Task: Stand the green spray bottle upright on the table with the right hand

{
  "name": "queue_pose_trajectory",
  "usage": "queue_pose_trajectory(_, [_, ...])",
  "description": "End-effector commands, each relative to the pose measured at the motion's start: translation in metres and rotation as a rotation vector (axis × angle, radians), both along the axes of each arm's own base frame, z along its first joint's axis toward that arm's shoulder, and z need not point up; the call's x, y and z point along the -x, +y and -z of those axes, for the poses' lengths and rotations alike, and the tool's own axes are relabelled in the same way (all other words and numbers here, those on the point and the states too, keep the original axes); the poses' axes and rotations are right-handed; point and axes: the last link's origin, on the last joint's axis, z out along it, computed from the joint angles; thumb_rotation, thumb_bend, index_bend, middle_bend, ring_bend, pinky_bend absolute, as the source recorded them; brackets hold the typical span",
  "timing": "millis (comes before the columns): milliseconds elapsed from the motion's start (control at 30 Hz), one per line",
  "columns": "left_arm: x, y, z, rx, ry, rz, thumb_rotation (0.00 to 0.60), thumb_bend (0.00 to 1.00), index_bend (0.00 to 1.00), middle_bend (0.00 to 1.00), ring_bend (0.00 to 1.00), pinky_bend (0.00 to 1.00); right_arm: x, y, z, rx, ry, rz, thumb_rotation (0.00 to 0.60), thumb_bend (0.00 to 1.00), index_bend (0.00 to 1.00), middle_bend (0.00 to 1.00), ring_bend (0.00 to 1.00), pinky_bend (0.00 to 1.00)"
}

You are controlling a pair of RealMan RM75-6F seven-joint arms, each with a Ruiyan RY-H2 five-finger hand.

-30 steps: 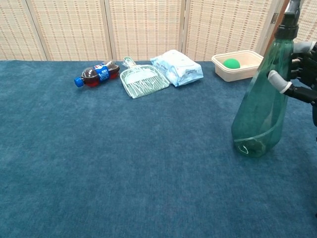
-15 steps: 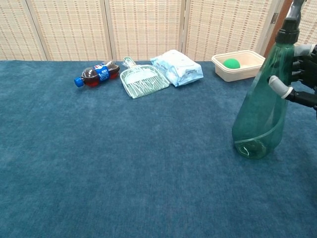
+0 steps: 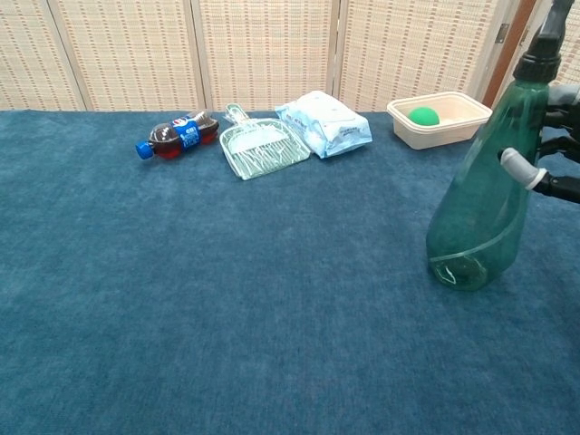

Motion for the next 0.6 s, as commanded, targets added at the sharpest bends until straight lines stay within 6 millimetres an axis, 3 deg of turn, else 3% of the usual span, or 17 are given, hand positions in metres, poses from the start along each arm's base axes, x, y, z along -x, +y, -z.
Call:
queue_pose_trajectory(33, [0.000,0.000,0.000,0.001,0.000,0.000,0.600,0.30,0.39,0.48,0.43,0.46,0.002,0.002,-0.001,-0.006,0.012,0.005,0.600,0.11,0.40,0.39,0.34,0.54])
queue_pose_trajectory(600, [-0.002,0.001,0.003,0.007,-0.001,0.003,0.600,0.30,0.39,0.48,0.43,0.46,0.007,0.015,-0.008,-0.028,0.058,0.015,0.600,0.07,0.35,0.35,0.30,0.51])
